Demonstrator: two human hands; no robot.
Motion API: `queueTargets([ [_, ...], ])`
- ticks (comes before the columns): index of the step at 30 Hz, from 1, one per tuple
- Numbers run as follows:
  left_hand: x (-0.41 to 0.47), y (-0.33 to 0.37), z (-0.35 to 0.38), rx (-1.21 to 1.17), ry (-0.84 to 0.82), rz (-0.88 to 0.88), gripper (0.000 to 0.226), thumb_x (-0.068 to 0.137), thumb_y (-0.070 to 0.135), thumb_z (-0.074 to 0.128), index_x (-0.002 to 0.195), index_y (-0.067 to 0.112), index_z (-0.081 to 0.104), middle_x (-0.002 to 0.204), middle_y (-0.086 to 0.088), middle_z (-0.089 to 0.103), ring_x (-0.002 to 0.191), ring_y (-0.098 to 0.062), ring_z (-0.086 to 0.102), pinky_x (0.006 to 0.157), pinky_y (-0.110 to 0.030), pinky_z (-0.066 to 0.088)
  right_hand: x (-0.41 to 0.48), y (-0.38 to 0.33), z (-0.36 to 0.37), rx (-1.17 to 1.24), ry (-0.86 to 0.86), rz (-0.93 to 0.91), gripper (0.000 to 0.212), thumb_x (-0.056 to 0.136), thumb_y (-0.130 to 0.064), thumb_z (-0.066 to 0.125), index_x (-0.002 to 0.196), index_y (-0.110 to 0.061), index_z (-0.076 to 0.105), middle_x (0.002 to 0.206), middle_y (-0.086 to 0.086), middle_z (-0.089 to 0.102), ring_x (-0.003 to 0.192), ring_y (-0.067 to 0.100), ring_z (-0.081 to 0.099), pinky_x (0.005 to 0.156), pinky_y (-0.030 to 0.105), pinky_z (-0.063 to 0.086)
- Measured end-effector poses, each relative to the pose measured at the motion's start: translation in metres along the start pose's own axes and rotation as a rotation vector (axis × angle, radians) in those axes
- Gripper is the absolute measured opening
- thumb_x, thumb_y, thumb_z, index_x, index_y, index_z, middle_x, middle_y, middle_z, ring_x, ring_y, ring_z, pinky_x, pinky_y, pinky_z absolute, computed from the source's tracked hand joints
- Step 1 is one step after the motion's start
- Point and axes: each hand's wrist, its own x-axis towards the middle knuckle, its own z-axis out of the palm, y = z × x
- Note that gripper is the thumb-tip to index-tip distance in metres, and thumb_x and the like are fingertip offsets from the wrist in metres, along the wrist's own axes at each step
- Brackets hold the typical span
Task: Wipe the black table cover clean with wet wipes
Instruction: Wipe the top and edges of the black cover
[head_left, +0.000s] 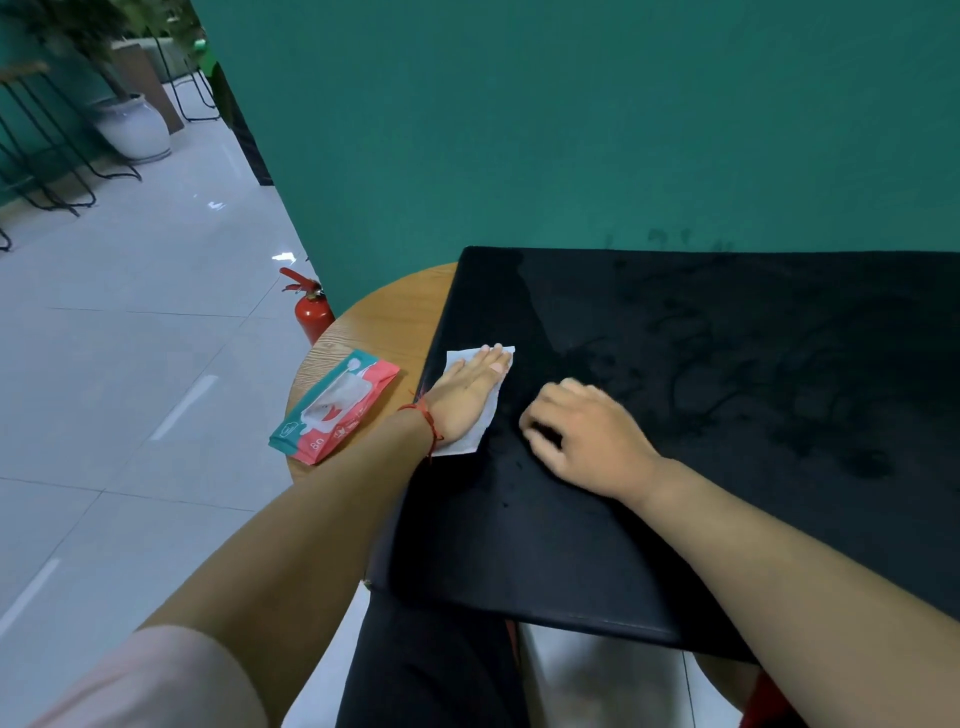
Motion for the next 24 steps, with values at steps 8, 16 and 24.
queueTargets([
  [8, 0.007, -0.009, -0.006, -0.086, -0.047, -0.144, 0.082, 0.073, 0.104, 0.034, 0.146, 0.069, 0.037, 0.157, 0.046, 0.025, 0.155, 0.007, 0.003, 0.13, -0.046, -0.003, 0.022, -0.069, 0.035, 0.08, -0.047, 0.017, 0.021, 0.097, -0.043, 0.064, 0.099, -0.027, 0.078, 0.096, -0.008, 0.063, 0.084, 0.017, 0.05, 0.066, 0.042, 0.054],
  [16, 0.011, -0.012, -0.006, -0.156, -0.061, -0.128, 0.098, 0.066, 0.104, 0.042, 0.153, 0.057, 0.04, 0.164, 0.036, 0.023, 0.157, 0.003, -0.001, 0.13, -0.043, -0.004, 0.025, -0.087, 0.039, 0.233, -0.139, 0.217, 0.033, 0.112, -0.04, 0.034, 0.105, -0.019, 0.059, 0.102, -0.002, 0.061, 0.092, 0.02, 0.053, 0.085, 0.045, 0.048],
  [24, 0.006, -0.003, -0.013, -0.039, -0.05, -0.099, 0.06, 0.094, 0.084, 0.038, 0.147, 0.059, 0.046, 0.167, 0.03, 0.022, 0.159, -0.001, 0.001, 0.131, -0.039, -0.006, 0.028, -0.089, 0.028, 0.592, -0.138, 0.383, 0.031, 0.112, -0.041, 0.046, 0.09, -0.023, 0.056, 0.083, -0.007, 0.063, 0.077, 0.015, 0.059, 0.075, 0.047, 0.052],
])
